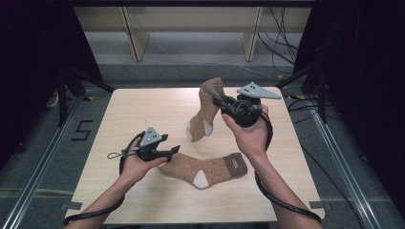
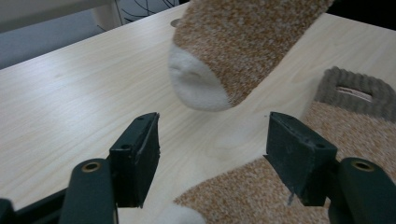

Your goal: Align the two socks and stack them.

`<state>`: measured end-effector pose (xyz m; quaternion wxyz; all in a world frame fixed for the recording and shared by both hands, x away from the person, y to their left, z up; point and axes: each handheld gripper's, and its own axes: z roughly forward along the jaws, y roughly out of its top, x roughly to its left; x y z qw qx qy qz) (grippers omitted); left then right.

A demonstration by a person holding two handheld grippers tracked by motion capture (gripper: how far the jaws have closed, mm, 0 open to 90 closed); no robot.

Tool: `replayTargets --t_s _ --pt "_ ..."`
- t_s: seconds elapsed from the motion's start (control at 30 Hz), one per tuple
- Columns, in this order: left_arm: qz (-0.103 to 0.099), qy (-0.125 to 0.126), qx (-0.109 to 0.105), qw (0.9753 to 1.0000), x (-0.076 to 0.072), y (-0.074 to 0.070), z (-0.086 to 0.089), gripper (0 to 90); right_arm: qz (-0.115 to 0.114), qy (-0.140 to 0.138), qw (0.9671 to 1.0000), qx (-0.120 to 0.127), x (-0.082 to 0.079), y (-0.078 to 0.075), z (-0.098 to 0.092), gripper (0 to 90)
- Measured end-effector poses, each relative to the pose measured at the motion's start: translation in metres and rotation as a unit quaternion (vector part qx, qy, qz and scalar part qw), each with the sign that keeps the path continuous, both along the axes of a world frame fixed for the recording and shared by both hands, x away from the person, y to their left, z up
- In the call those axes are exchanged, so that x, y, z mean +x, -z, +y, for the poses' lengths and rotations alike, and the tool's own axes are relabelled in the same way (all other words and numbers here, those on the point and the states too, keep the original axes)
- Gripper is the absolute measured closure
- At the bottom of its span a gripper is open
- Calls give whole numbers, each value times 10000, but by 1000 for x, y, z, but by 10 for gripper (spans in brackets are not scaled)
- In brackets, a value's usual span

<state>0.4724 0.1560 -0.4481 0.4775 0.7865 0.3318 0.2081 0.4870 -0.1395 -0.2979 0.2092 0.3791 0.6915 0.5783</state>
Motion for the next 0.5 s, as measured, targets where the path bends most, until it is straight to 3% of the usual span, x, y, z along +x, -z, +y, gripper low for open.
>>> replayTargets --t_s 0.13,0.4,0.5 --pt "-64 188 84 9998 -14 -1 -4 260 44 -157 9998 120 -11 0 7 776" --pt "-142 245 33 9996 -30 -3 8 258 110 -340 9991 241 -33 3 12 775" --pt "-97 272 56 9996 -34 -1 10 269 244 -392 9985 286 -37 9 12 774"
